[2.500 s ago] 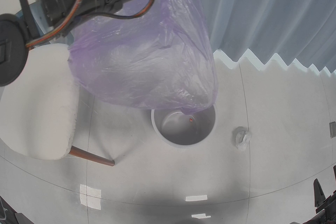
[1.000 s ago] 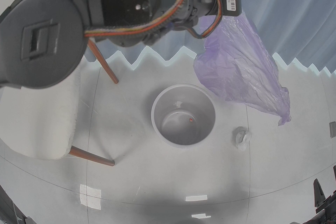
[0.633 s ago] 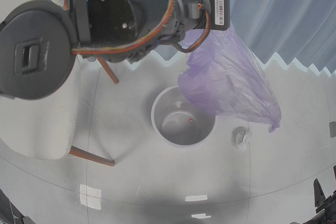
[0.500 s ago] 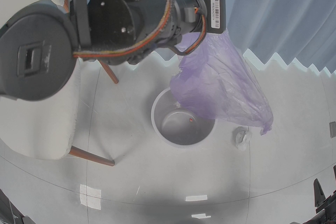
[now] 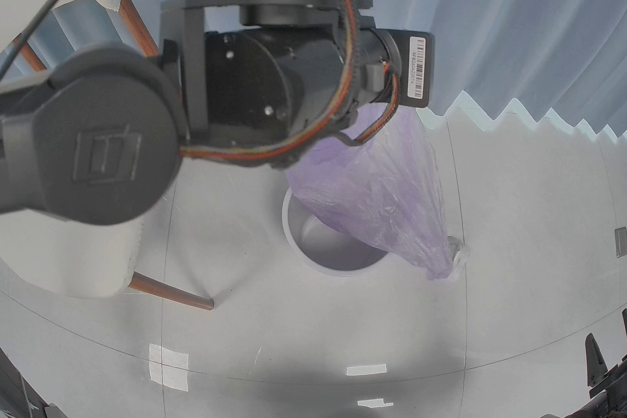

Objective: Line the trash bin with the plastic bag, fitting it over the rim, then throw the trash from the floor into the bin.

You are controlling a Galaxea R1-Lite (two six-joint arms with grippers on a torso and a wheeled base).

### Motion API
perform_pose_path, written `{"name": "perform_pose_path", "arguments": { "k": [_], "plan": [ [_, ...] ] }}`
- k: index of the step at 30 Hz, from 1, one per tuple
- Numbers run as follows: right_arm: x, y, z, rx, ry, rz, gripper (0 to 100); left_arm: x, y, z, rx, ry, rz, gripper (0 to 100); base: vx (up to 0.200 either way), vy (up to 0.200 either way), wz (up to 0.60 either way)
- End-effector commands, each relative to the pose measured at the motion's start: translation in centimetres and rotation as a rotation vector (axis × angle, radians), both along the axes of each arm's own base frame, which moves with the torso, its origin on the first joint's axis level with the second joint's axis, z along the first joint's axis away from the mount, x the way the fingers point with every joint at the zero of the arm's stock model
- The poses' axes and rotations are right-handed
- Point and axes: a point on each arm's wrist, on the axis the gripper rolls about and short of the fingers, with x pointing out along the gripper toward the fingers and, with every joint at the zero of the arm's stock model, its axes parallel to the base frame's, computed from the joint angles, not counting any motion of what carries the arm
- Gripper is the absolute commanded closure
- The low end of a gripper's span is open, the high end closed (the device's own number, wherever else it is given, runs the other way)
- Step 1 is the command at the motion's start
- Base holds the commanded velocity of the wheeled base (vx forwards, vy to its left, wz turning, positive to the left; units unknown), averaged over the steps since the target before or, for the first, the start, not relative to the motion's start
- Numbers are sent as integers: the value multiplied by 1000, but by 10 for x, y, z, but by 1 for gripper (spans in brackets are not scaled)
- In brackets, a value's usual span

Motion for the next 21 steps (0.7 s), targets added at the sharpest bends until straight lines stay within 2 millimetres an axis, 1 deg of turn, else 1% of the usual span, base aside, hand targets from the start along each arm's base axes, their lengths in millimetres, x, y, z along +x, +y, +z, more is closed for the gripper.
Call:
{"name": "perform_pose_path", "arguments": {
  "k": [1, 5, 6, 10, 14, 21],
  "plan": [
    [0, 0, -5, 0, 3, 0, 0, -2, -13, -10, 19, 17, -21, 100, 0, 0, 0],
    [0, 0, -5, 0, 3, 0, 0, -6, -20, -12, 22, 18, -39, 100, 0, 0, 0],
    [0, 0, -5, 0, 3, 0, 0, -9, -25, -14, 24, 22, -54, 100, 0, 0, 0],
    [0, 0, -5, 0, 3, 0, 0, -12, -33, -14, 16, 20, -50, 100, 0, 0, 0],
    [0, 0, -5, 0, 3, 0, 0, -15, -36, -14, 14, 19, -49, 100, 0, 0, 0],
    [0, 0, -5, 0, 3, 0, 0, -26, -42, -19, 17, 45, -31, 100, 0, 0, 0]
  ]
}}
